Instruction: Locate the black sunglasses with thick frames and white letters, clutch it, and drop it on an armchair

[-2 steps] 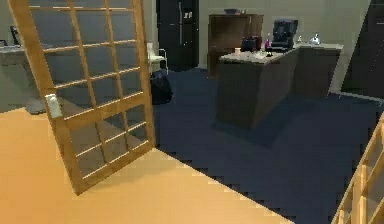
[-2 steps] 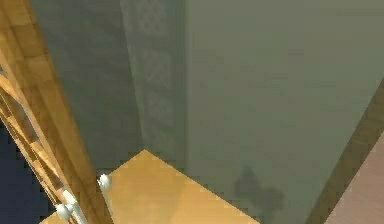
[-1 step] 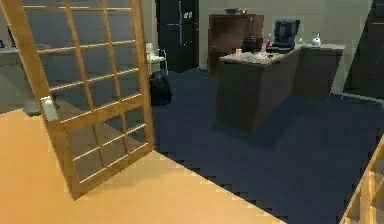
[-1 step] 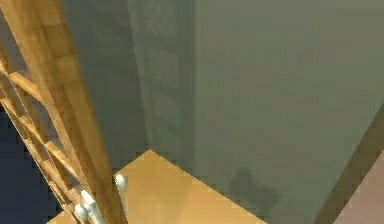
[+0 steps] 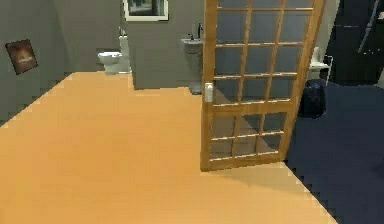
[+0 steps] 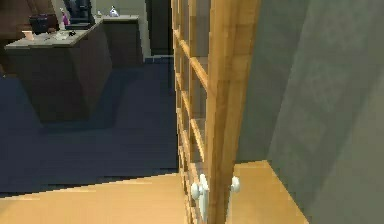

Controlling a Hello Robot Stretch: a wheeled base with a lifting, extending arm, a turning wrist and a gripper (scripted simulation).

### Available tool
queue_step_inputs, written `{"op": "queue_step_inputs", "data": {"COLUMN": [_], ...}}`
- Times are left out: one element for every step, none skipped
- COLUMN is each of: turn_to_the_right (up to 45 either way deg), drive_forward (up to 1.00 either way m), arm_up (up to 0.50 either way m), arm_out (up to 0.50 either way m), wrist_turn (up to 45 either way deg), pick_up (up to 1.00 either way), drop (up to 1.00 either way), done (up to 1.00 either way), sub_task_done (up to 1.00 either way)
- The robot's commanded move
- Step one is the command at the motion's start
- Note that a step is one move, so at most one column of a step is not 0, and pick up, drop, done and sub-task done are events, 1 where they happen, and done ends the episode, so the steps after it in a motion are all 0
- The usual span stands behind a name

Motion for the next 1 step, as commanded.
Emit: {"op": "queue_step_inputs", "data": {"turn_to_the_right": [0.0], "drive_forward": [0.40], "arm_up": [0.00], "arm_out": [0.00], "wrist_turn": [0.0], "pick_up": [0.00], "drop": [0.00], "done": [0.00], "sub_task_done": [0.00]}}
